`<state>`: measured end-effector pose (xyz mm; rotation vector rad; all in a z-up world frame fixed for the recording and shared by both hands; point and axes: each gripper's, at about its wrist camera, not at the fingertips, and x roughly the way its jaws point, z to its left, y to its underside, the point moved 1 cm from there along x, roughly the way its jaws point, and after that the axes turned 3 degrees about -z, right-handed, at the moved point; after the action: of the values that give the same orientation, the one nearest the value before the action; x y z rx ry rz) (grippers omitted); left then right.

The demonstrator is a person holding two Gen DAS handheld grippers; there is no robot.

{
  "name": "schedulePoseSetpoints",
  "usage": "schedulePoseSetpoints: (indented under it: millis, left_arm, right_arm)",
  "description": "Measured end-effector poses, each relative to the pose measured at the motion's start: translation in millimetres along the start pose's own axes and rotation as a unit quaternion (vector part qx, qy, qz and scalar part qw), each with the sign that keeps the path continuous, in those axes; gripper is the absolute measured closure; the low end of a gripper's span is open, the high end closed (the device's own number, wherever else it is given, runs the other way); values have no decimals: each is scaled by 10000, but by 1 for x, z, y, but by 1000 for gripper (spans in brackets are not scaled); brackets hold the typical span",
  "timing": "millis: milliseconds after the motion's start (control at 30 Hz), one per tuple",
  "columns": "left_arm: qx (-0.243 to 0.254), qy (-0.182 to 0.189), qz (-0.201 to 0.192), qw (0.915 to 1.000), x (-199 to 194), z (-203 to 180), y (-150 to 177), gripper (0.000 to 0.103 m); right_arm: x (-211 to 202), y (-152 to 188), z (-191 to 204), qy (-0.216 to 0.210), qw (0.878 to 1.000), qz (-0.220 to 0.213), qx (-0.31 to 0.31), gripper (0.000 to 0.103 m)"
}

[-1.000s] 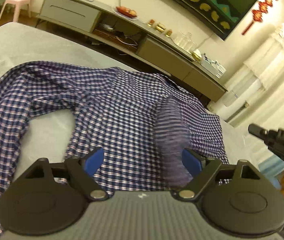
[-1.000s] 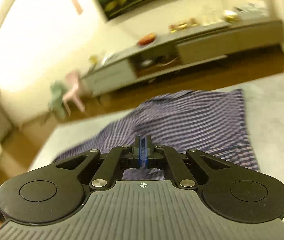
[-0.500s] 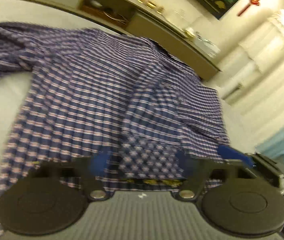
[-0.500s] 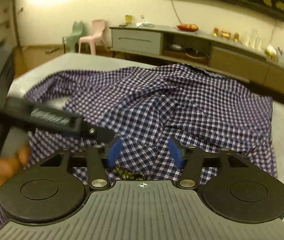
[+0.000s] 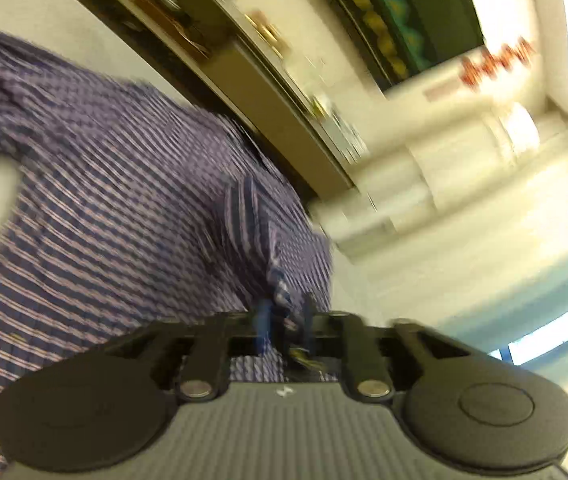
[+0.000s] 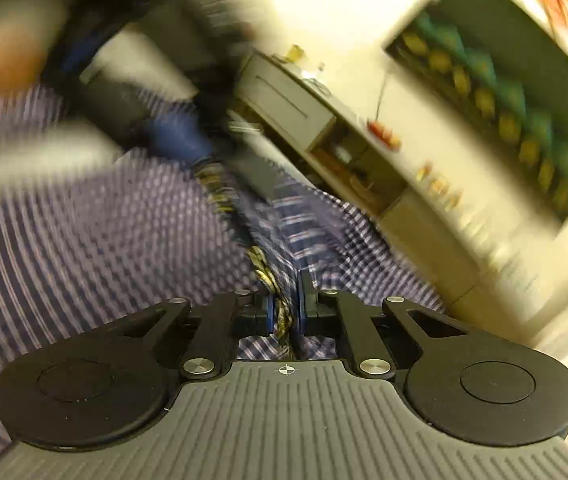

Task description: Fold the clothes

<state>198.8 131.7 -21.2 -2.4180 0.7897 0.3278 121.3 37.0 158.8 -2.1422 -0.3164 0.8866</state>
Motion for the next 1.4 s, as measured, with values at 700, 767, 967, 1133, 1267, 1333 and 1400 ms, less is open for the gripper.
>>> schedulePoseSetpoints:
  millis: [700, 767, 967, 1133, 1267, 1333, 1400]
  left_arm:
    - [2141, -1127, -444, 9693, 10, -42, 27, 28]
    - [2317, -1123, -459, 9652, 25, -52, 30, 25]
    - [2864, -1948, -578, 9363, 95, -64, 29, 42]
    - [1807, -2393, -720, 9513, 106, -30, 24, 55]
    - [1716, -2475, -664, 9512, 105, -22, 38, 54]
    - [1727, -2476, -604, 9514, 105, -19, 45, 52]
    - [1821, -2466, -602, 9500, 105, -19, 49, 51]
  right_arm:
    - [79, -53, -187, -1881, 8174, 579, 5415, 99]
    - [83, -45, -185, -1888, 8115, 630, 5494, 99]
    - [90, -25, -198, -2091, 8024, 574, 5560, 99]
    - [85, 16, -223, -1604, 8222, 497, 5439, 99]
    - [105, 69, -228, -1350, 8180, 884, 5521, 99]
    - [117, 94, -225, -1262, 8129, 1061, 5585, 99]
    - [127, 110, -222, -1199, 8169, 1144, 5525, 99]
